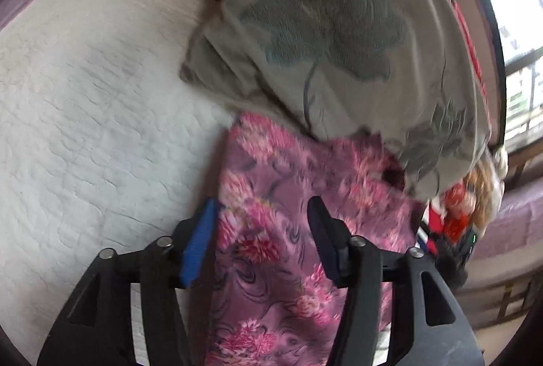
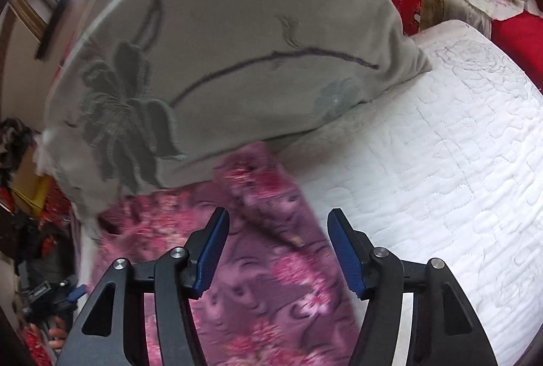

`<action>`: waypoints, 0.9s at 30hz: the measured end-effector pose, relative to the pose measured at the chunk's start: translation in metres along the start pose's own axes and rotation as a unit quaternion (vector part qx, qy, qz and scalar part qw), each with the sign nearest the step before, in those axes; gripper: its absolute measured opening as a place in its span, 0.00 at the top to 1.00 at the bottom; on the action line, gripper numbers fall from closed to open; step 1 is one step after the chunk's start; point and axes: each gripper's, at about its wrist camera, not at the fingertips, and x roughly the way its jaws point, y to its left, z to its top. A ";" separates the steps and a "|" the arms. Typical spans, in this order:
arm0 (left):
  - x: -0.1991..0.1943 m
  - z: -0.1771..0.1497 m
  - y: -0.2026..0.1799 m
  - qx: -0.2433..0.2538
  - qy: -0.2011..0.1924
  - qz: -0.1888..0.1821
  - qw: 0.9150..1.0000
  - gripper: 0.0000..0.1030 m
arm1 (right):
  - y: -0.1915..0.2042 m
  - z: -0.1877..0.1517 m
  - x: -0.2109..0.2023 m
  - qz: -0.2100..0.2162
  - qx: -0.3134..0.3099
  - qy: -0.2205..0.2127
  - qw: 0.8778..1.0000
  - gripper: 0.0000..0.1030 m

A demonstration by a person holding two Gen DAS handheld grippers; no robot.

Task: Fold small clothes
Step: 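Open both tools and release the folded shirt onto the quilt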

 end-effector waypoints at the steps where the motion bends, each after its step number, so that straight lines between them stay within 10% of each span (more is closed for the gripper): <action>1: 0.004 -0.001 0.001 0.001 0.009 -0.006 1.000 0.47 | -0.001 0.001 0.006 0.000 0.005 0.006 1.000 0.39; 3: 0.005 -0.005 -0.005 0.008 0.001 -0.012 1.000 0.64 | 0.000 0.001 0.010 0.013 0.005 0.002 1.000 0.43; 4: 0.003 -0.007 -0.010 0.023 -0.010 -0.005 1.000 0.91 | 0.003 0.002 0.009 0.021 0.001 -0.006 1.000 0.64; 5: 0.000 -0.008 -0.013 0.034 -0.018 0.001 0.999 0.95 | 0.007 0.004 0.007 0.032 -0.006 -0.012 0.999 0.97; 11: -0.005 -0.004 -0.014 0.044 -0.058 0.040 0.997 0.95 | 0.009 0.019 -0.022 0.081 0.011 -0.093 0.992 0.96; 16: 0.013 -0.006 0.008 -0.008 -0.005 0.043 0.999 0.93 | -0.014 0.011 0.024 -0.030 0.040 0.015 0.999 0.93; 23: -0.045 -0.061 0.003 0.014 -0.039 -0.030 0.999 0.85 | -0.008 -0.039 -0.048 0.083 -0.005 -0.049 0.995 0.78; 27: -0.010 -0.096 -0.008 0.049 0.035 0.053 0.997 0.83 | -0.006 -0.071 -0.022 0.037 -0.036 0.033 0.998 0.74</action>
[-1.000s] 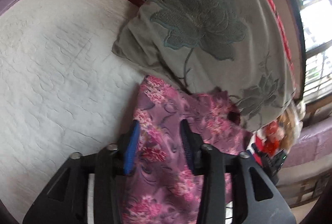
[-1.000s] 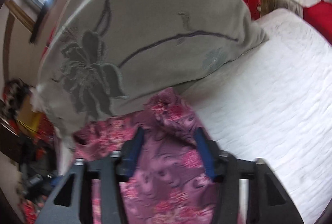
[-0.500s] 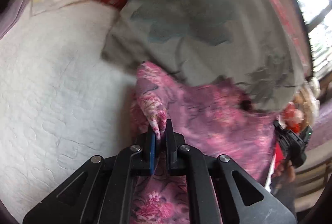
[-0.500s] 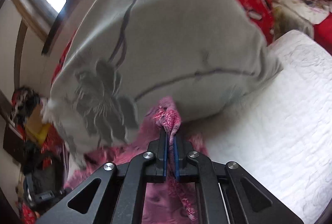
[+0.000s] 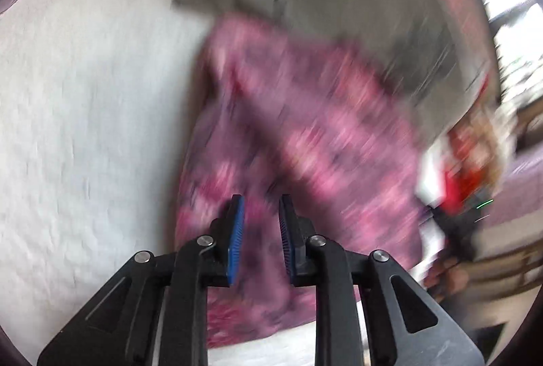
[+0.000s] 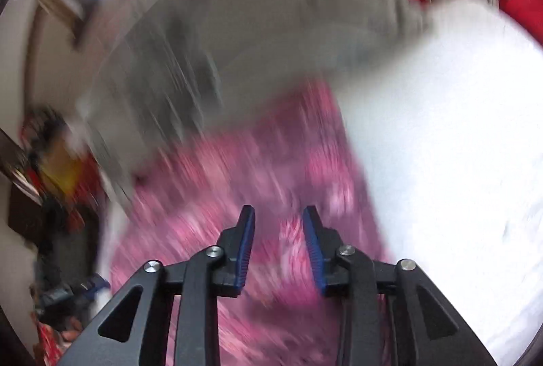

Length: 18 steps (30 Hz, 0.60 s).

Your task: Fold small clothes

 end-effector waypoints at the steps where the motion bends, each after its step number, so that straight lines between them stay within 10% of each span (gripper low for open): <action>1: 0.001 -0.005 0.002 -0.003 0.012 0.003 1.000 0.83 | 0.003 -0.003 -0.009 -0.005 -0.008 -0.016 1.000 0.74; 8: -0.056 -0.043 0.035 -0.069 -0.017 -0.066 0.995 0.82 | -0.021 -0.027 -0.077 -0.036 0.036 -0.046 0.998 0.54; 11: -0.059 -0.073 0.036 -0.088 -0.008 -0.111 0.990 0.61 | -0.063 -0.058 -0.102 -0.045 0.091 -0.037 0.994 0.54; 18: -0.026 -0.095 0.033 -0.175 0.011 -0.154 0.972 0.57 | -0.074 -0.097 -0.079 0.073 0.197 -0.025 0.977 0.54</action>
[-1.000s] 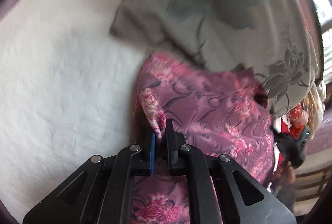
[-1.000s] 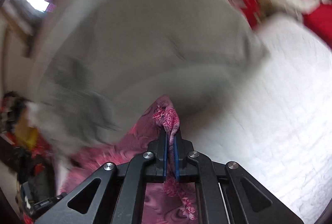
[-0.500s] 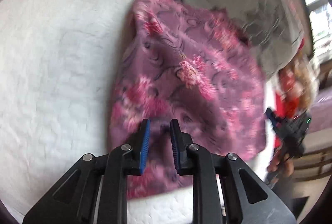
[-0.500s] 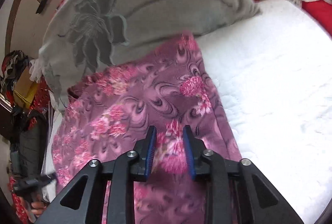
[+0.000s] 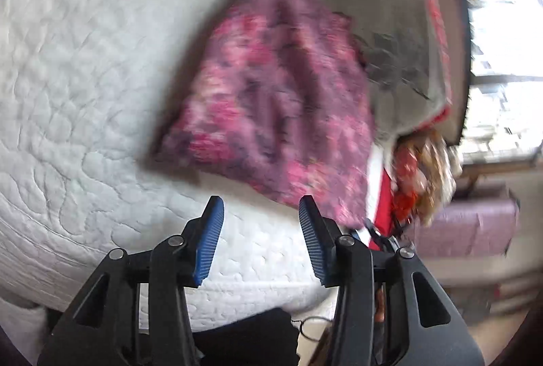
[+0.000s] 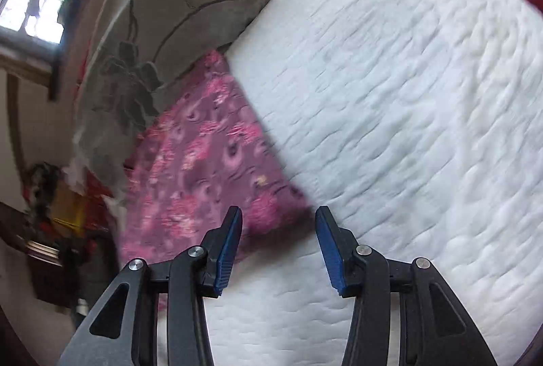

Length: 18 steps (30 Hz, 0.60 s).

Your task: Fold small clothes

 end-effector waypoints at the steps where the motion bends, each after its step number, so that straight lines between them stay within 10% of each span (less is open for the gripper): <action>1: 0.003 0.003 0.005 -0.021 -0.005 0.004 1.000 0.57 | 0.003 0.000 0.006 0.012 0.010 0.004 1.000 0.54; 4: 0.007 0.016 0.016 -0.082 -0.024 -0.003 0.996 0.60 | 0.015 -0.001 0.021 0.021 0.025 0.005 0.999 0.58; 5: 0.006 0.018 0.017 -0.093 -0.032 -0.007 0.995 0.63 | 0.019 0.000 0.024 0.016 0.026 0.004 1.000 0.75; 7: 0.000 0.024 0.012 -0.097 -0.047 -0.001 0.994 0.97 | 0.026 0.002 0.022 0.029 0.026 -0.002 0.999 0.95; 12: -0.029 0.019 -0.004 -0.052 -0.083 0.018 0.995 0.97 | 0.046 0.007 -0.032 0.085 -0.007 -0.067 0.994 0.96; 18: -0.013 0.019 0.017 -0.052 -0.049 0.074 0.995 0.97 | 0.013 0.000 -0.009 0.011 0.013 -0.037 0.999 0.96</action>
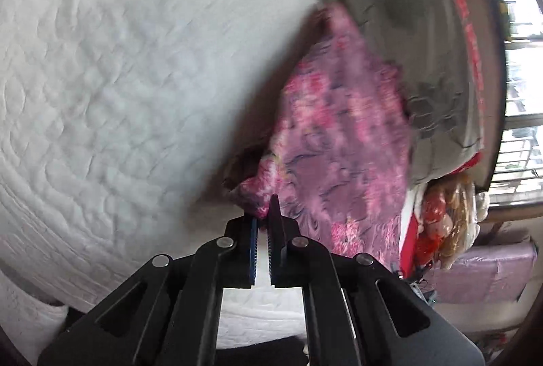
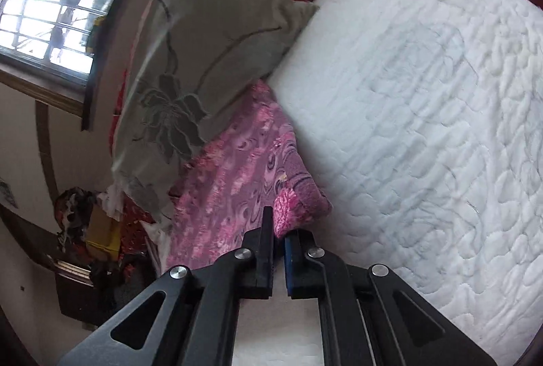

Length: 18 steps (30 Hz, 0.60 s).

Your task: Fold small clothes

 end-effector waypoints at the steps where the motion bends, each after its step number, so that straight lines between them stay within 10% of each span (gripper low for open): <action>1: 0.001 0.000 0.003 -0.005 0.004 -0.002 1.000 0.97 | -0.010 -0.004 0.007 -0.020 0.006 0.006 1.000 0.96; 6: -0.029 -0.007 -0.003 0.066 0.006 -0.020 0.998 0.97 | -0.028 -0.004 0.006 -0.028 0.045 0.028 0.998 0.88; 11: -0.052 -0.001 -0.053 0.179 -0.037 -0.022 0.983 0.88 | 0.012 0.018 -0.025 -0.051 -0.021 -0.052 0.997 0.79; 18: 0.000 0.035 -0.138 0.290 -0.082 0.080 0.950 0.60 | 0.086 0.040 0.031 -0.048 -0.140 -0.027 0.989 0.70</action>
